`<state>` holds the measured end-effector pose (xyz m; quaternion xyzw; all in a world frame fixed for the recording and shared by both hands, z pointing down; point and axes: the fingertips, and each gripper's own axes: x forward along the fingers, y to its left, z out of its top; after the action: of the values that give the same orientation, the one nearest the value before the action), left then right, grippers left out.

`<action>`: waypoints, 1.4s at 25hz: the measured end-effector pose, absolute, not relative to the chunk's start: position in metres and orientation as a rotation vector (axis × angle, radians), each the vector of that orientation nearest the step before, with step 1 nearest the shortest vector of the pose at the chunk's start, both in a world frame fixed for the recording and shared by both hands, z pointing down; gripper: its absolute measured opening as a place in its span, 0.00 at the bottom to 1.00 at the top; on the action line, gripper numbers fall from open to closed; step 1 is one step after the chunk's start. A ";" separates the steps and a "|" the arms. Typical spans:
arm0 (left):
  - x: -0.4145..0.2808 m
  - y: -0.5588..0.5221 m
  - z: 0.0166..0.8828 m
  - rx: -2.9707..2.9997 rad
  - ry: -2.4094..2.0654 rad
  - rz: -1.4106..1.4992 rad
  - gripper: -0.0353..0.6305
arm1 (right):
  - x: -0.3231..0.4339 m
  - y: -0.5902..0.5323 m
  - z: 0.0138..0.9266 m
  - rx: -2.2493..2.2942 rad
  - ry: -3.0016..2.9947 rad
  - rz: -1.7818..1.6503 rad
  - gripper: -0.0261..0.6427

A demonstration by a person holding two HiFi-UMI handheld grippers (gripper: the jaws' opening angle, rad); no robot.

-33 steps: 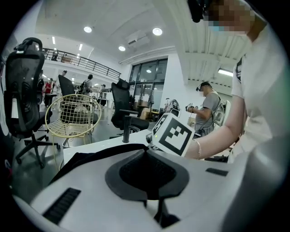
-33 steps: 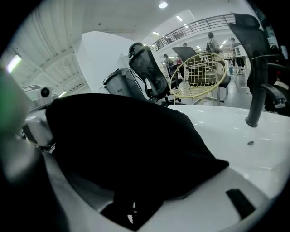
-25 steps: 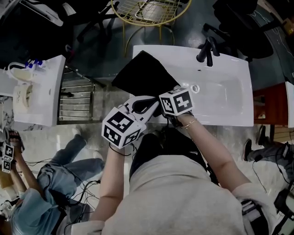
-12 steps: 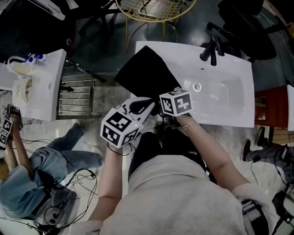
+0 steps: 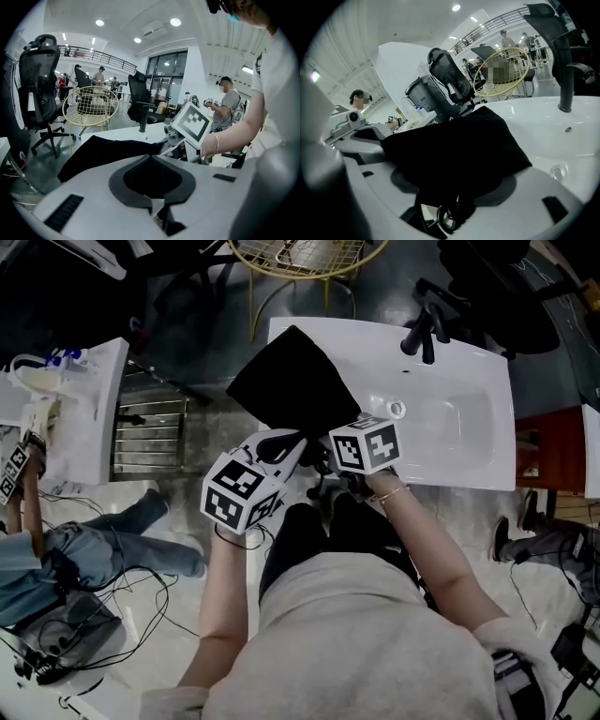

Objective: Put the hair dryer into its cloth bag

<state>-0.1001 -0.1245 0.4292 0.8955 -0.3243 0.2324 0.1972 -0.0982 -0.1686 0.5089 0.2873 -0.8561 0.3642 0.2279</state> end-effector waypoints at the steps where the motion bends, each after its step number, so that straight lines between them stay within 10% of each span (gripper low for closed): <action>1: -0.094 -0.121 0.431 2.511 -0.915 0.664 0.07 | -0.091 -0.164 0.508 0.789 -2.370 1.002 0.45; 15: -0.108 -0.123 0.440 2.479 -0.898 0.720 0.07 | -0.005 -0.143 0.507 0.683 -2.368 0.774 0.29; 23: -0.110 -0.122 0.442 2.455 -0.908 0.725 0.07 | -0.016 -0.149 0.551 0.640 -2.271 0.844 0.47; 29: -0.110 -0.124 0.444 2.447 -0.932 0.723 0.07 | -0.024 -0.157 0.545 0.663 -2.317 0.819 0.12; 35: -0.120 -0.130 0.426 2.474 -0.976 0.702 0.07 | -0.033 -0.161 0.489 0.666 -2.487 0.836 0.07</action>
<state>-0.1195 -0.1303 0.4263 0.8822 -0.3481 0.2505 0.1943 -0.0325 -0.1613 0.4888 0.2403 -0.8971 0.3016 0.2157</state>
